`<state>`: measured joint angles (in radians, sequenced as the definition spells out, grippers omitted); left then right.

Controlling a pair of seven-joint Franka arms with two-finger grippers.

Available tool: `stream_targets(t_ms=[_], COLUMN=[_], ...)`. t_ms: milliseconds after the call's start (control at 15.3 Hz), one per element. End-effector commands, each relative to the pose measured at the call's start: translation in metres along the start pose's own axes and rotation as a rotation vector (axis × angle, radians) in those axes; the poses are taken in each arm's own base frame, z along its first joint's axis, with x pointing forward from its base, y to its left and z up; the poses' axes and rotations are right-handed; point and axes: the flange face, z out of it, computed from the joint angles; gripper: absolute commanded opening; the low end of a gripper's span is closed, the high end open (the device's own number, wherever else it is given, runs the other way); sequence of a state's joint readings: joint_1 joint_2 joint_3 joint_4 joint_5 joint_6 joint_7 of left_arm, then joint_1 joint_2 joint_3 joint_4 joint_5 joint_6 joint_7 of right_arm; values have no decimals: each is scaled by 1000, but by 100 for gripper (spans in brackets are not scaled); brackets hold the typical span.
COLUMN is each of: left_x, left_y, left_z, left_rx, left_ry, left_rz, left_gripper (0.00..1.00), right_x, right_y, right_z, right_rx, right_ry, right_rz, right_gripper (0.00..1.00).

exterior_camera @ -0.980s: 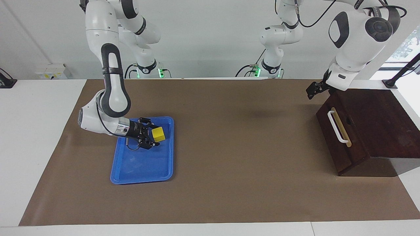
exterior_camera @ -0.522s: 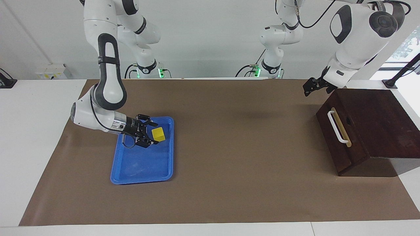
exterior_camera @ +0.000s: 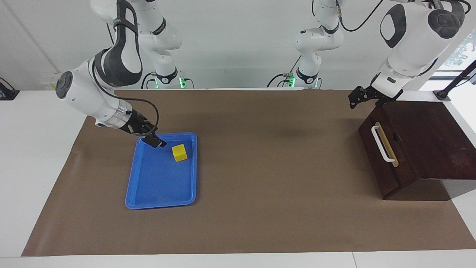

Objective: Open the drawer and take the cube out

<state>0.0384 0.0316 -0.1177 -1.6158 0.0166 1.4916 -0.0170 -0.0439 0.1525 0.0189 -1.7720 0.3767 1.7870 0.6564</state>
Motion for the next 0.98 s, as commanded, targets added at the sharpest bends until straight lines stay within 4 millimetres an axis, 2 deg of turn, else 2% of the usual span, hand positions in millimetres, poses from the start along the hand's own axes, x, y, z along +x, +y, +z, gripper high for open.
stream_targets(t_ms=[0, 261, 588, 718, 914], left_x=[-6, -7, -10, -9, -9], left_y=[3, 5, 4, 4, 5], left_z=[-5, -11, -10, -9, -12], left_rx=[-8, -7, -7, -7, -7], left_ry=[-7, 15, 11, 12, 19], left_rz=[24, 21, 24, 22, 22], left_gripper=[100, 100, 100, 100, 100], right_x=[8, -7, -50, -52, -51], right_y=[7, 21, 37, 37, 38], right_z=[-30, -72, -132, -154, -163], right_rx=[-84, -234, -366, -417, -407], right_ry=[86, 192, 217, 211, 187], right_rz=[-307, -626, -766, -854, -862], right_gripper=[100, 100, 100, 100, 100])
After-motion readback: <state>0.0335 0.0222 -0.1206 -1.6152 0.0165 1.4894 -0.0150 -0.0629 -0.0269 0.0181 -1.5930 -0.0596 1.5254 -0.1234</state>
